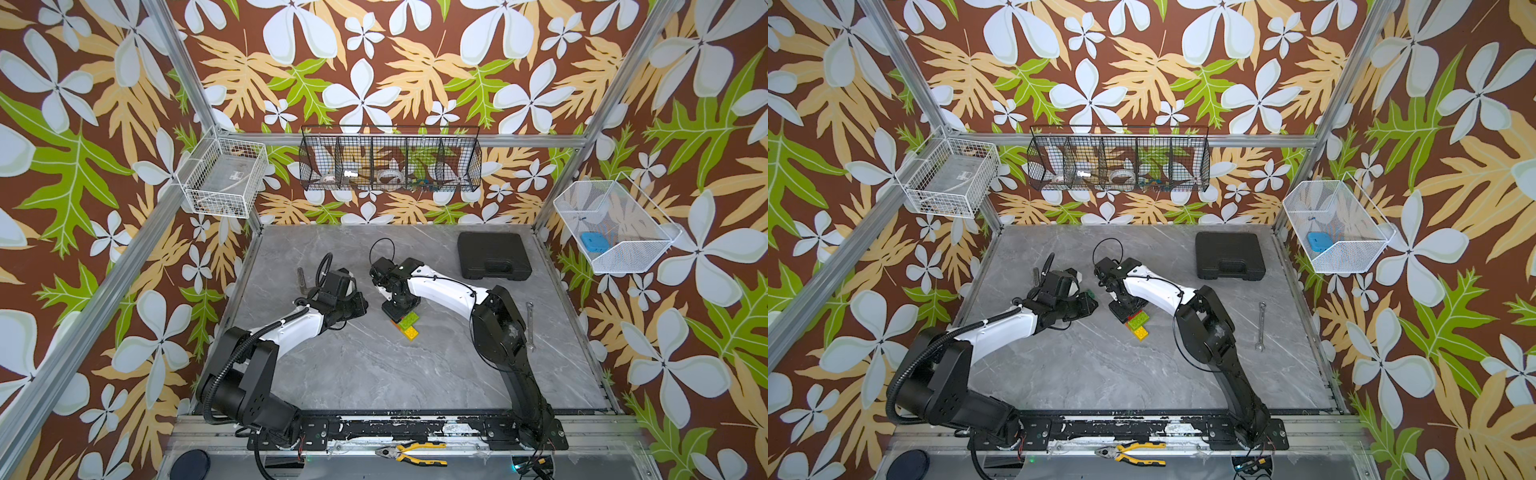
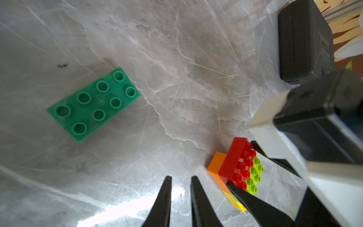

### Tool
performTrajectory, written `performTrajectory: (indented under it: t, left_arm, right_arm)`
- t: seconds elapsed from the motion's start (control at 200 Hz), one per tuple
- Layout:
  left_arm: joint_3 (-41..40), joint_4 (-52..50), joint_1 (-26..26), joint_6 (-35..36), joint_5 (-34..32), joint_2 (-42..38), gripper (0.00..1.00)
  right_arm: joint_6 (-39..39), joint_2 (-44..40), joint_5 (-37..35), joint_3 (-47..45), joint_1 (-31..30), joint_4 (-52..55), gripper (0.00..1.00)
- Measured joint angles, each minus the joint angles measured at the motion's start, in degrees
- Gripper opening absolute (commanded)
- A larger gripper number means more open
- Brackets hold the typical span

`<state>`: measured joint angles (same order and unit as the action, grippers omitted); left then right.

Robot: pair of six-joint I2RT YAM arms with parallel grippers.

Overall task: Assemble a rectangle with lego
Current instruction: Assemble the lego brick with the lego brick.

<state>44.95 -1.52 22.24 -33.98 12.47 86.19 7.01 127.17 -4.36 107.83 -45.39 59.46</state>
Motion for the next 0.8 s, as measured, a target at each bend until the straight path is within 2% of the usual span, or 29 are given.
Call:
performTrajectory:
  t: [0.415, 0.581, 0.681, 0.796]
  left_arm:
    - [0.0, -0.3, 0.0, 0.0, 0.0, -0.8, 0.21]
    - [0.5, -1.4, -0.1, 0.9, -1.1, -1.9, 0.21]
    - [1.5, -2.6, -1.6, 1.3, -2.3, -2.8, 0.21]
    - [1.8, -4.9, -6.9, 1.3, -5.2, -4.5, 0.21]
  right_arm:
    - [-0.1, -0.3, 0.0, 1.1, -0.3, 0.3, 0.71]
    - [0.0, -0.4, -0.6, 7.2, -0.2, 1.5, 0.7]
    - [1.0, -1.3, -0.2, 10.4, -0.2, -0.8, 0.68]
    - [4.0, -0.4, 2.9, 10.9, -0.6, -6.6, 0.69]
